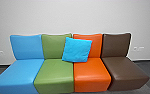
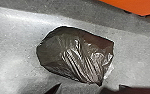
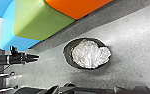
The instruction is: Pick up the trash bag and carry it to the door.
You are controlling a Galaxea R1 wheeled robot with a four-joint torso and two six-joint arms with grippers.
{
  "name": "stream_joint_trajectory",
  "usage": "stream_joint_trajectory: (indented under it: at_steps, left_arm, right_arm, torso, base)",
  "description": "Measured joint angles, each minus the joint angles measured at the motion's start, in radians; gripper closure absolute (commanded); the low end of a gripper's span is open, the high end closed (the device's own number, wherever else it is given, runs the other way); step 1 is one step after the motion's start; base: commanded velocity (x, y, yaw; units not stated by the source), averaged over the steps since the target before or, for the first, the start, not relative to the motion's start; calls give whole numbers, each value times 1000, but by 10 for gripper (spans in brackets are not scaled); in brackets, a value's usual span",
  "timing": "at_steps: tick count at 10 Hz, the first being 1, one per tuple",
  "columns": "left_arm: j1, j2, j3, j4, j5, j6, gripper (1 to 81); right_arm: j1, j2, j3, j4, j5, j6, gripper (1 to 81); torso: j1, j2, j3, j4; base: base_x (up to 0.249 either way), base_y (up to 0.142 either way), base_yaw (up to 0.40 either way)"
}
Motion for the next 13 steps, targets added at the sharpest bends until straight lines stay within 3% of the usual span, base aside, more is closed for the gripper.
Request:
stream_joint_trajectory:
  at_steps: [6, 7, 10, 13]
  left_arm:
    - [-87, 23, -13, 0, 26, -4, 10]
    - [-101, 31, -25, 0, 28, -27, 10]
    - [-97, 76, -38, -1, 39, -113, 10]
    - [-94, 110, -94, 0, 42, -128, 10]
  right_arm:
    - [11, -8, 7, 1, 10, 0, 10]
    - [14, -8, 7, 2, 11, 0, 10]
    - [18, -10, 7, 3, 11, 6, 10]
    - [18, -11, 7, 3, 10, 7, 10]
  torso:
    - [141, -222, -211, 0]
    - [164, -258, -246, 0]
    - [219, -344, -280, 0]
    - [289, -457, -283, 0]
  base:
    - [0, 0, 0]
    - [0, 0, 0]
    - [0, 0, 0]
    - [0, 0, 0]
